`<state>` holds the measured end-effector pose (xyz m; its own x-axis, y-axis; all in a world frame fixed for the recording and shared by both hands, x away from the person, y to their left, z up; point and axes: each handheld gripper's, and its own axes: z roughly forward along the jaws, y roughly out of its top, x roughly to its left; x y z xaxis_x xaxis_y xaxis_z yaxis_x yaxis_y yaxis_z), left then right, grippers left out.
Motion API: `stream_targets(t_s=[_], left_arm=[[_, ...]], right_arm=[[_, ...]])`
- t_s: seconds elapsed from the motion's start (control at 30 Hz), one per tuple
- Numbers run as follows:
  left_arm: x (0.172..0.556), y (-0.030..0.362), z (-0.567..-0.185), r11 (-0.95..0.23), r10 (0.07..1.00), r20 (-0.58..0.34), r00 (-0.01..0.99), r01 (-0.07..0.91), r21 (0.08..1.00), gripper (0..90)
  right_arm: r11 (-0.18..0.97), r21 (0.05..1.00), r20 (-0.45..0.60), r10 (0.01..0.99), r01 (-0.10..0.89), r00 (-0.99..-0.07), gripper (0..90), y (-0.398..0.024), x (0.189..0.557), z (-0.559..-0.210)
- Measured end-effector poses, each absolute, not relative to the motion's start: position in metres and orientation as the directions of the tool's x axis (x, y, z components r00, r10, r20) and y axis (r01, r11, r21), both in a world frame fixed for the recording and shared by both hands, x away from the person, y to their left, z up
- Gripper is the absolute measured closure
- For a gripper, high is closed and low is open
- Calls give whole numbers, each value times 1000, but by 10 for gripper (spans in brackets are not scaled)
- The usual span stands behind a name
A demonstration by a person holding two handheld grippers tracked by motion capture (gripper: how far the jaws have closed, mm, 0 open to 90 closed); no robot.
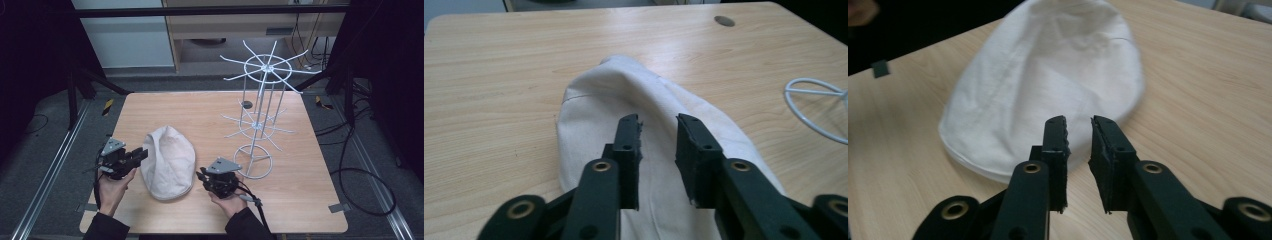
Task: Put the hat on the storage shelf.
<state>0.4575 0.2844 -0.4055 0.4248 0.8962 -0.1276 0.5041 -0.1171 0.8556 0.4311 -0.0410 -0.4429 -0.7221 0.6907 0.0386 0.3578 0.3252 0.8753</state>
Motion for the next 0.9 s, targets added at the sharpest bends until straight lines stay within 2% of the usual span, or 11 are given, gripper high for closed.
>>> stream_targets(t_s=[0.13,0.2,0.47,0.7,0.9], left_arm=[[447,282,-397,-119,894,-121,432,489,864,610],[442,278,-392,-129,896,-103,431,478,869,554],[444,257,-389,-160,906,-76,417,501,851,428],[456,246,-395,-165,919,-66,389,531,831,378],[474,235,-411,-181,935,-47,351,586,790,371]], right_arm=[[324,869,26,724,373,-689,687,-69,426,-443],[315,869,21,749,383,-663,626,-89,422,-447],[304,851,-4,819,428,-574,536,-141,412,-456],[285,840,-22,868,461,-497,483,-176,406,-459],[216,847,-19,925,486,-378,437,-213,407,-460]])
